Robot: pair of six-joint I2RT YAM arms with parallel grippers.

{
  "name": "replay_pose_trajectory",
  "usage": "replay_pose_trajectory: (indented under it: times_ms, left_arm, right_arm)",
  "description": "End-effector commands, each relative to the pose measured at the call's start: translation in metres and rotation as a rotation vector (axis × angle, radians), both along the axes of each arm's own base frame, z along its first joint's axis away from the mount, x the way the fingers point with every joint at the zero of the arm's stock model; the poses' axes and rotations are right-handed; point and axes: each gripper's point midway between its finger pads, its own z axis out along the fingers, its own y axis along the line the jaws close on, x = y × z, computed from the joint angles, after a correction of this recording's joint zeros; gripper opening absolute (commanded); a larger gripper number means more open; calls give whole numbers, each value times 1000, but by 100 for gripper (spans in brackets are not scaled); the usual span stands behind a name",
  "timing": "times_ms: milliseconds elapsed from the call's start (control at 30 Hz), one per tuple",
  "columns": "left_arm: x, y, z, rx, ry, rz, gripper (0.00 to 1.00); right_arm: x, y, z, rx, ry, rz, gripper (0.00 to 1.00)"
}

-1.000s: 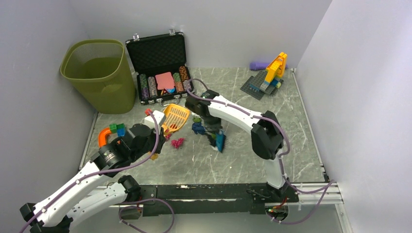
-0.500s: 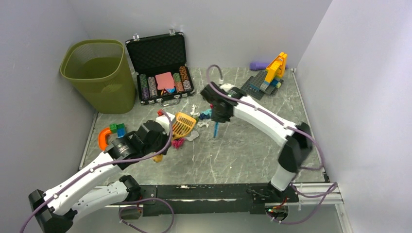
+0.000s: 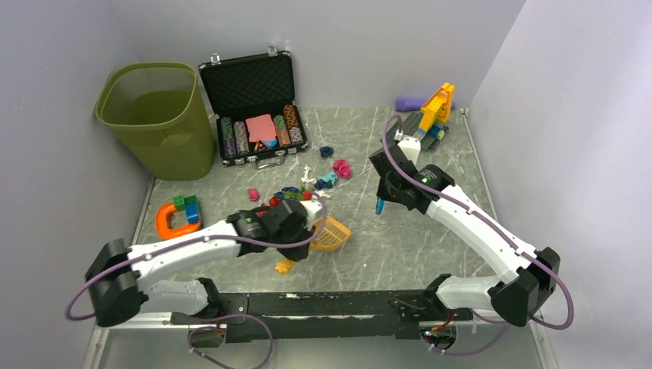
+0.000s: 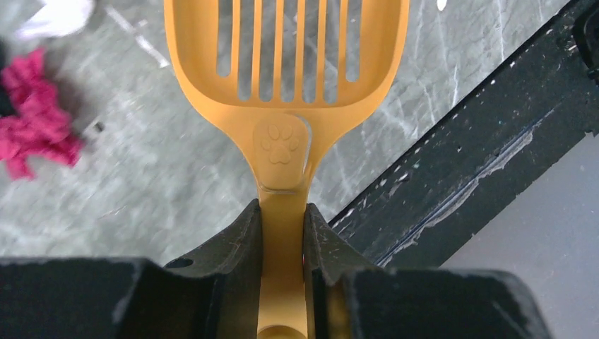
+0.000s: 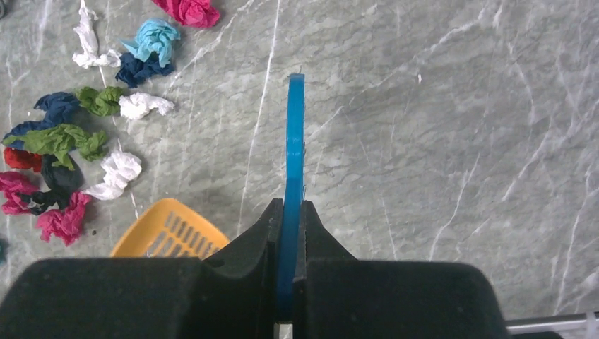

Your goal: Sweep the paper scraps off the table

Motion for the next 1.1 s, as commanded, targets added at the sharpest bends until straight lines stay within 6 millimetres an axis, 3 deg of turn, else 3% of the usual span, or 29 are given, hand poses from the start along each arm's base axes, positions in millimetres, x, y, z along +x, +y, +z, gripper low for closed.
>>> replay_pose_trajectory:
  times_ms: [0,133,267,433,567,667,867,1067]
  left_arm:
    - [14,-46,3,-10,-47,35,0]
    - [18,-61,-17,27,-55,49,0]
    - [22,-73,-26,25,-89,59,0]
    - [23,-78,-34,47,-106,59,0]
    - [19,-81,-39,57,-98,36,0]
    - [18,-80,-40,64,-101,26,0]
    - [16,-79,-39,63,-106,22,1]
    - [16,-79,-32,44,-116,23,2]
  right_arm:
    - [4,-6,16,-30,-77,42,0]
    - [-7,1,13,26,-77,110,0]
    - [-21,25,5,198,-101,206,0]
    - [-36,44,-5,378,-128,260,0]
    - [-39,57,-23,423,-93,294,0]
    - [-36,55,-35,398,-75,272,0]
    - [-24,51,-36,374,-112,232,0]
    - [-19,37,-60,287,-58,136,0]
